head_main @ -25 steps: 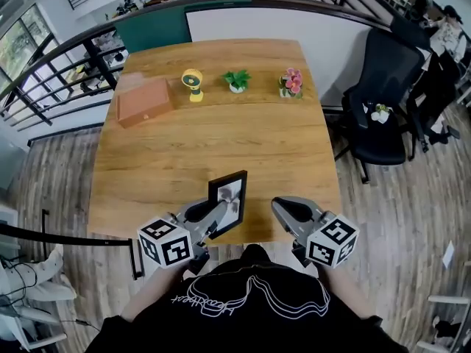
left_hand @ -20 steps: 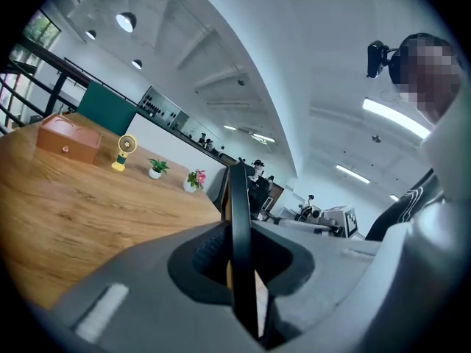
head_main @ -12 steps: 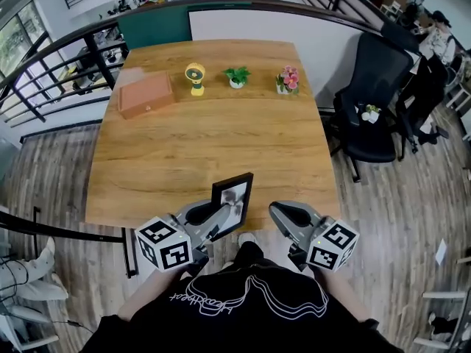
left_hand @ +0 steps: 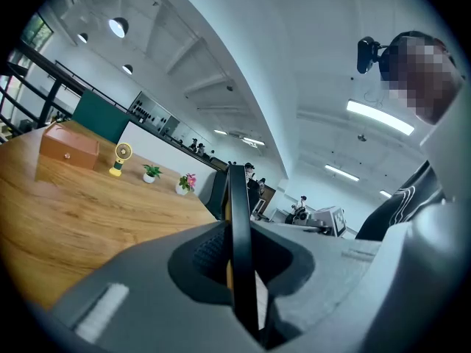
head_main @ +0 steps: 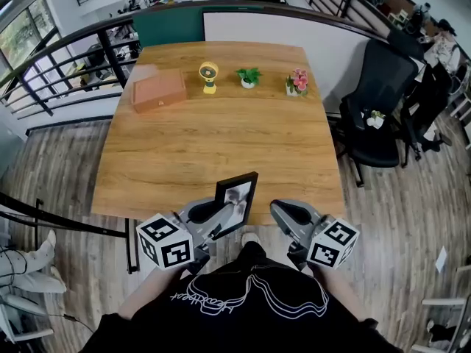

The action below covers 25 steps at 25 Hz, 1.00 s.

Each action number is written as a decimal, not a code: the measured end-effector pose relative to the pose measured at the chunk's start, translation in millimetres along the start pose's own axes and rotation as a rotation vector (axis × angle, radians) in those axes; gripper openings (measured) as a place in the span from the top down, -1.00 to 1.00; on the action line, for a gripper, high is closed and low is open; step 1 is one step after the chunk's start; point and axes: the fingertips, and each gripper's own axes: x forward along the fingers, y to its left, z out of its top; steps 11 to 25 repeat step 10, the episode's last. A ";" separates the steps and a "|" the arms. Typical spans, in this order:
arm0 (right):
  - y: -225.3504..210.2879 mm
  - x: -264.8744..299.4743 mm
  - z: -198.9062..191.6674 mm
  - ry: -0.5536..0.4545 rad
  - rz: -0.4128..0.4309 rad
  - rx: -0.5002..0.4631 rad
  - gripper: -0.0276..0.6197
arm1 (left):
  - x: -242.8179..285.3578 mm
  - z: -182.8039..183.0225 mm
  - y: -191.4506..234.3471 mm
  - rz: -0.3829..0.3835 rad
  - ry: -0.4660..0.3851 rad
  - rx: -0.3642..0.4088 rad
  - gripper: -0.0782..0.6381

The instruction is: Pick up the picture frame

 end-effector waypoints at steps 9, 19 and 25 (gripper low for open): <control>12.4 0.0 -11.6 0.014 0.017 0.003 0.83 | -14.0 -8.9 -4.4 0.021 -0.006 -0.009 0.61; 13.8 0.4 -13.1 0.015 0.021 0.003 0.83 | -15.4 -9.9 -4.5 0.022 -0.006 -0.010 0.61; 13.8 0.4 -13.1 0.015 0.021 0.003 0.83 | -15.4 -9.9 -4.5 0.022 -0.006 -0.010 0.61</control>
